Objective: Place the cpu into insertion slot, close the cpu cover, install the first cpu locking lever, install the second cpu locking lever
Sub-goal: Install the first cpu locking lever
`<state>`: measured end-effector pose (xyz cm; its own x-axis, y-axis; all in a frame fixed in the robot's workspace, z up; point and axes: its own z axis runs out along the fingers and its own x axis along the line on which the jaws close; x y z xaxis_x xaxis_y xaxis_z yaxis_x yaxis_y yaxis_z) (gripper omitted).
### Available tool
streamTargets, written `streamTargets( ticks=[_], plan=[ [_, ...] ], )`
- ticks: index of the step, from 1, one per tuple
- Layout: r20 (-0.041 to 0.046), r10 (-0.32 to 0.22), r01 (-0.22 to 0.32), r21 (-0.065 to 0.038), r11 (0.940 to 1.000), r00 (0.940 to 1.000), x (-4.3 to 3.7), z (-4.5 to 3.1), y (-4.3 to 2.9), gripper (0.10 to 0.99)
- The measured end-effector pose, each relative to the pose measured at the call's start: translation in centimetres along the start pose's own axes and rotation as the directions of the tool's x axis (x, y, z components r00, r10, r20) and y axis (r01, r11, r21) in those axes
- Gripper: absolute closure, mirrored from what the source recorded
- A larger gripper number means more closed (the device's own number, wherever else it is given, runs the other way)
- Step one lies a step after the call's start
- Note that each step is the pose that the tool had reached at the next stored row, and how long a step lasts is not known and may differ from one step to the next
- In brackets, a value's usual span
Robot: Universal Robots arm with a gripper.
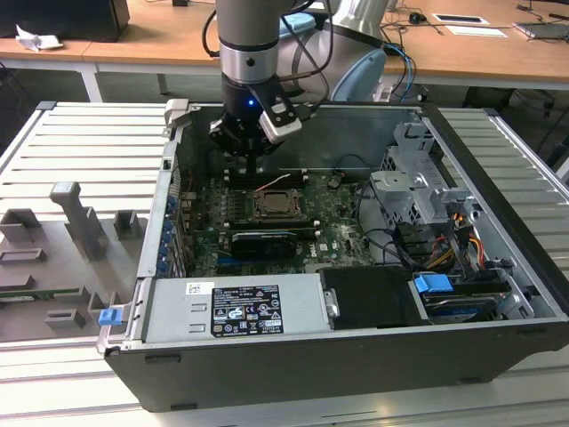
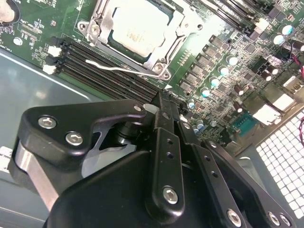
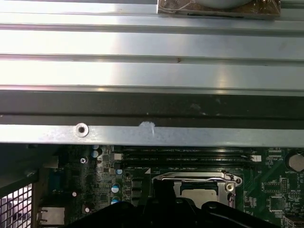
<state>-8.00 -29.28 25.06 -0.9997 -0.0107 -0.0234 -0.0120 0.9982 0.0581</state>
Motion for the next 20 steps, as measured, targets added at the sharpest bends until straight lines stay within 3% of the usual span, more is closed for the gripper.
streamTargets(
  ticks=[20],
  plan=[
    [0.0000,0.000,0.000,0.000,1.0000,1.0000,-1.24,0.04,-0.01,0.980]
  ],
)
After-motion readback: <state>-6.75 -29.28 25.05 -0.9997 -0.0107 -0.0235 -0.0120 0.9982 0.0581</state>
